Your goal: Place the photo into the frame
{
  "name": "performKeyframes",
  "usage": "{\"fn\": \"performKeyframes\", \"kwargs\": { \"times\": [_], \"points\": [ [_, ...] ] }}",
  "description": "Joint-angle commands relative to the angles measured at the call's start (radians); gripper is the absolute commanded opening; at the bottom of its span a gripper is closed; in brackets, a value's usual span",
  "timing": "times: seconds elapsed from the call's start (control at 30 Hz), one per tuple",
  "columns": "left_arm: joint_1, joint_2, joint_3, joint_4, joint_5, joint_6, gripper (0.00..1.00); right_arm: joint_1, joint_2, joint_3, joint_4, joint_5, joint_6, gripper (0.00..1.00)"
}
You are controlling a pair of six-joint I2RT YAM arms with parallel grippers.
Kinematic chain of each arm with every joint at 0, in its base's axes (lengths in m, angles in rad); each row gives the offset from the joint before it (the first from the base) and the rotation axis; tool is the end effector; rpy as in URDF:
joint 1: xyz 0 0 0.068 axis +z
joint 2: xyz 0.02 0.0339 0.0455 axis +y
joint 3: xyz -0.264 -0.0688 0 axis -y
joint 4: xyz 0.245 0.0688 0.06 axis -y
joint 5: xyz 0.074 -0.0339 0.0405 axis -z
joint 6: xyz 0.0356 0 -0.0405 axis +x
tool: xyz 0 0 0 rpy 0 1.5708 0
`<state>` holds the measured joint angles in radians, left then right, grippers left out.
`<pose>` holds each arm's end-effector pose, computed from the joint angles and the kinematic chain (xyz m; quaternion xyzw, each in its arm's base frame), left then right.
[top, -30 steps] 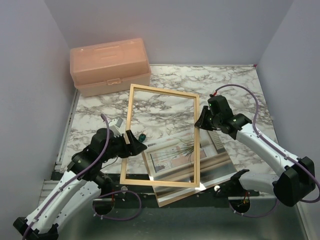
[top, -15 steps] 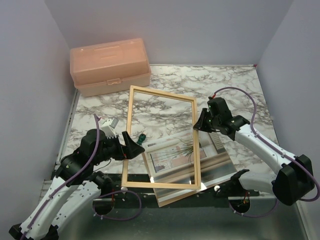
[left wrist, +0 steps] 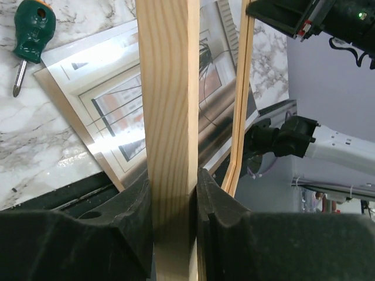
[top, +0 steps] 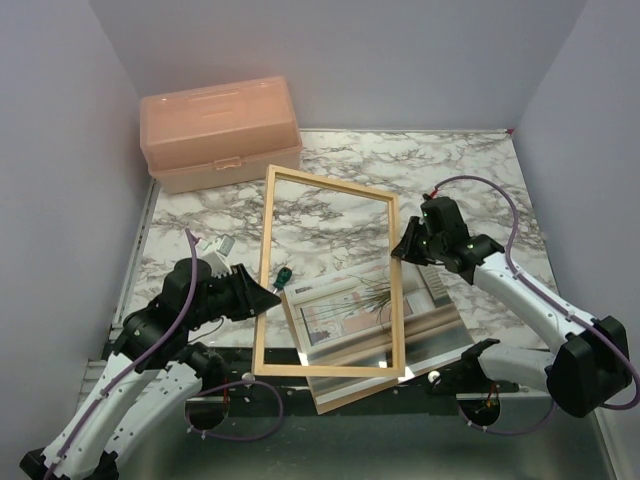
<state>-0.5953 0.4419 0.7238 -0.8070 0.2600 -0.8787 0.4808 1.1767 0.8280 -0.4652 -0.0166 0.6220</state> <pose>0.0725 -0.0602 0.2978 -0.0572 0.8596 -0.4159 0.2912 0.2166 0.1137 0.2503 0.0625 0.9271 0.2001 0.3107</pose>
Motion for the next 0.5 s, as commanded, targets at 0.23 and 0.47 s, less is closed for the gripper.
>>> {"fn": "performKeyframes", "kwargs": {
  "times": [0.23,0.47],
  "points": [
    [0.055,-0.011,-0.09,0.134,0.036,-0.07,0.0,0.001,-0.032,-0.003,0.029,-0.072,0.02,0.64],
    [0.186,-0.012,-0.127,0.213,0.133,-0.067,0.0,-0.024,-0.043,-0.043,0.043,-0.125,0.05,0.97]
  ]
}}
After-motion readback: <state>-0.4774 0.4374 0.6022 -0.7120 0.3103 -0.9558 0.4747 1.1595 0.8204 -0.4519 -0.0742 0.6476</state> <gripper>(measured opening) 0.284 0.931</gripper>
